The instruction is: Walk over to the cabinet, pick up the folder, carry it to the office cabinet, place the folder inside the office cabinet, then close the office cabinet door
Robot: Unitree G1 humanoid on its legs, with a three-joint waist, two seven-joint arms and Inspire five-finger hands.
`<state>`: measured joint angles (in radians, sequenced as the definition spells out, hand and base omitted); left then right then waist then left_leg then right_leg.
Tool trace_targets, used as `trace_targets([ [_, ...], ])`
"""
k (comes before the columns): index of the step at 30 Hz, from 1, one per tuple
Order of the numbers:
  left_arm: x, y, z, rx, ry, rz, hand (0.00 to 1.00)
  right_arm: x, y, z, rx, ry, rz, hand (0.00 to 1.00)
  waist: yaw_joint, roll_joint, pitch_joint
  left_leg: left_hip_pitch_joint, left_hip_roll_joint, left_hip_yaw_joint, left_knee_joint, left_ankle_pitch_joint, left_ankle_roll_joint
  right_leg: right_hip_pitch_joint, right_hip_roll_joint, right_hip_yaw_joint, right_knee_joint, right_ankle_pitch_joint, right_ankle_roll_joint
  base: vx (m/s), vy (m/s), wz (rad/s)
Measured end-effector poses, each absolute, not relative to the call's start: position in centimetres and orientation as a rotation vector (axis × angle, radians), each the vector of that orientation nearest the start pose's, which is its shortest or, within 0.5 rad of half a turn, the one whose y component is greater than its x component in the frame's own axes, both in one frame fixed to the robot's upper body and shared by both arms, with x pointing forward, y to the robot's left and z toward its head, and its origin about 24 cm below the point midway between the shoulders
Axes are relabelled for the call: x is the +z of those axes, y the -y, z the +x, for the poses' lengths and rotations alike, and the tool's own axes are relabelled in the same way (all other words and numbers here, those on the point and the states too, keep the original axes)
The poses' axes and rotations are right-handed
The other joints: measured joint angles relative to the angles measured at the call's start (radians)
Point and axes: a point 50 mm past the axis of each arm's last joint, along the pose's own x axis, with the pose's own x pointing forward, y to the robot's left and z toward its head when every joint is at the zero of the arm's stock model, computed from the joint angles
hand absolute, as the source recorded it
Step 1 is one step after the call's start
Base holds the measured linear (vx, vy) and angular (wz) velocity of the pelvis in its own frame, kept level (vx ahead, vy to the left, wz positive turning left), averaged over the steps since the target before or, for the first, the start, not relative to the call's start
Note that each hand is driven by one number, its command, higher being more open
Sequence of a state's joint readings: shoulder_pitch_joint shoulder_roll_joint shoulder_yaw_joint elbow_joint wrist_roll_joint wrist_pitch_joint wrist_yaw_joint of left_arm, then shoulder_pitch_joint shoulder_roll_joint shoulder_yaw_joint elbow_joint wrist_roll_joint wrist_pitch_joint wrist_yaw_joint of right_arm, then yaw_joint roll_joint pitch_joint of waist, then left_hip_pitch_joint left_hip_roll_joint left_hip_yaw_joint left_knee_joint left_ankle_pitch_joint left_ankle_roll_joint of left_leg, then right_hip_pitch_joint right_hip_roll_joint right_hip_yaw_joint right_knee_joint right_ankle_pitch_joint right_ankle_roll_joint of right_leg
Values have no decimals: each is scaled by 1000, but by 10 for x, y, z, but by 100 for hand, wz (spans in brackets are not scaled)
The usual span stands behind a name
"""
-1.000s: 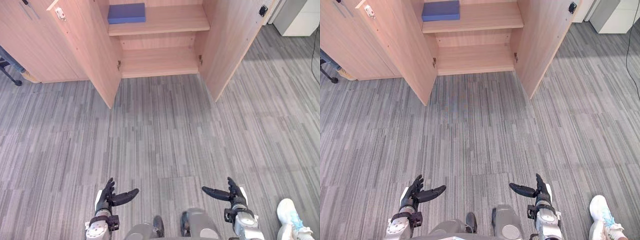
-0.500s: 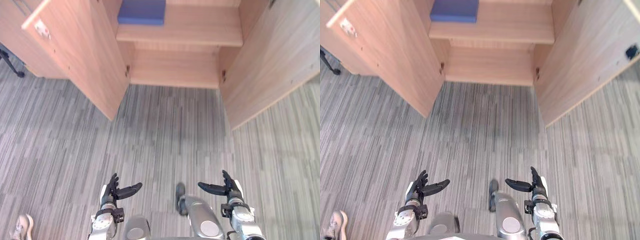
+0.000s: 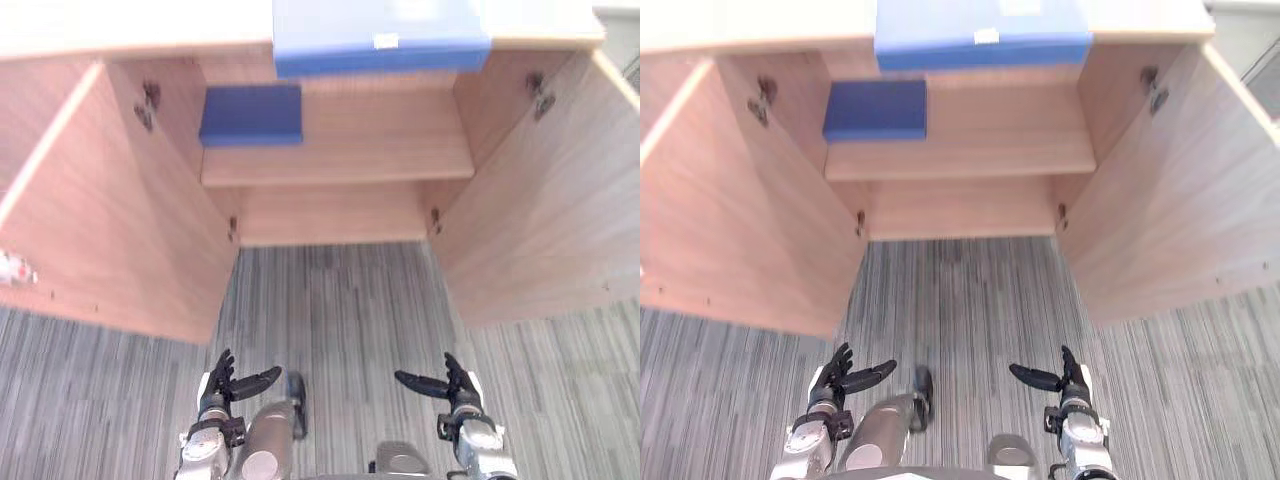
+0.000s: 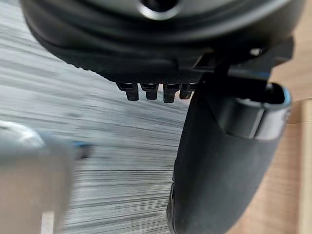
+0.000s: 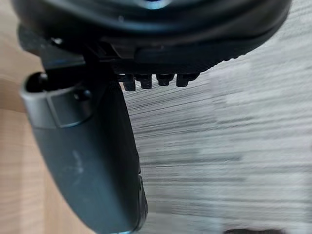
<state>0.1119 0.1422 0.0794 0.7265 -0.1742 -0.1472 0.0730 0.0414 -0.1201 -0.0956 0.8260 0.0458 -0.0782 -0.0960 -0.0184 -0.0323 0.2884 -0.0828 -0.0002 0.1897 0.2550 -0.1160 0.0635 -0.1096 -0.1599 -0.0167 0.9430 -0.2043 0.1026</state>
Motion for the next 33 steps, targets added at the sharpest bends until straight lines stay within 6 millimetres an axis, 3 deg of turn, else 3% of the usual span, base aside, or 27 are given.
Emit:
trace_targets([
  [2, -109, -229, 157, 304, -656, 1, 100, -123, 205, 162, -208, -775, -73, 100, -11, 5, -1, 97, 20, -4, -65, 0, -1, -106, 30, -61, -84, -66, -54, 474, -28, 16],
  [4, -108, -233, 158, 312, -654, 7, 100, -124, 202, 162, -202, -773, -65, 100, -17, 5, -1, 142, 44, -8, -78, -7, -12, -171, 59, -99, -289, -70, -60, 476, -129, 26],
  [5, -110, -234, 155, 316, -666, 11, 100, -124, 202, 160, -207, -779, -68, 100, -23, -3, -7, 174, 54, -14, -78, -35, -58, -180, 84, -97, -534, 17, -58, 368, -123, 35],
  [6, -110, -238, 153, 319, -671, 21, 100, -126, 203, 155, -210, -792, -67, 100, -22, -22, -19, 185, 39, -18, -77, -55, -86, -178, 84, -79, -648, 119, -71, 585, -211, 47],
  [7, -116, -232, 150, 320, -703, 4, 100, -129, 207, 149, -219, -813, -78, 100, -23, -21, -28, 212, 43, -37, -65, -105, -119, -189, 84, -65, -646, 257, -107, 383, -141, 26],
  [8, -119, -227, 148, 319, -720, -13, 100, -129, 212, 149, -226, -824, -92, 100, -22, 1, -33, 213, 65, -44, -58, -107, -123, -192, 102, -73, -623, 252, -113, 555, -200, 27],
  [9, -122, -216, 147, 307, -727, -42, 100, -130, 216, 145, -237, -834, -94, 100, -21, 9, -45, 202, 86, -43, 3, -105, -132, -168, 111, -79, -624, 193, -119, 331, -128, 12],
  [10, -123, -212, 147, 302, -728, -53, 100, -130, 216, 145, -242, -834, -94, 100, -23, 16, -44, 188, 98, -44, 52, -106, -135, -151, 118, -87, -628, 182, -125, 450, -209, 26],
  [12, -122, -200, 151, 283, -717, -84, 100, -132, 217, 137, -255, -847, -88, 100, -21, 21, -43, 105, 156, -40, 297, -100, -169, -59, 133, -111, -682, 163, -143, 347, -173, 26],
  [14, -117, -193, 154, 267, -680, -101, 100, -131, 217, 134, -269, -843, -78, 100, -12, 22, -43, 66, 184, -8, 365, -131, -152, 11, 141, -119, -735, 158, -151, 218, -68, 5],
  [16, -110, -189, 161, 244, -640, -101, 100, -128, 220, 139, -294, -817, -66, 100, -6, 30, -51, 38, 175, 6, 244, -147, -147, 37, 140, -108, -767, 161, -147, 211, 5, -16],
  [17, -108, -188, 164, 237, -626, -100, 100, -127, 224, 139, -311, -813, -66, 100, -3, 46, -63, 40, 158, -7, 94, -103, -142, 39, 143, -100, -776, 165, -141, 169, 55, -23],
  [19, -104, -187, 167, 229, -604, -96, 100, -127, 230, 137, -331, -820, -72, 100, -3, 78, -81, 47, 153, -10, -28, -12, -140, 39, 157, -85, -791, 169, -127, 154, 120, -23],
  [24, -81, -196, 178, 223, -479, -69, 100, -132, 230, 124, -341, -860, -67, 100, -2, 78, -88, 97, 102, -4, -143, 24, -118, 75, 122, -75, -873, 196, -84, 72, 122, 0],
  [33, -15, -212, 175, 271, -171, 140, 100, -136, 229, 117, -346, -876, -68, 100, 4, 78, -96, 154, 81, -24, -207, 44, -106, 131, 114, -97, -912, 202, -76, 1, 20, 8],
])
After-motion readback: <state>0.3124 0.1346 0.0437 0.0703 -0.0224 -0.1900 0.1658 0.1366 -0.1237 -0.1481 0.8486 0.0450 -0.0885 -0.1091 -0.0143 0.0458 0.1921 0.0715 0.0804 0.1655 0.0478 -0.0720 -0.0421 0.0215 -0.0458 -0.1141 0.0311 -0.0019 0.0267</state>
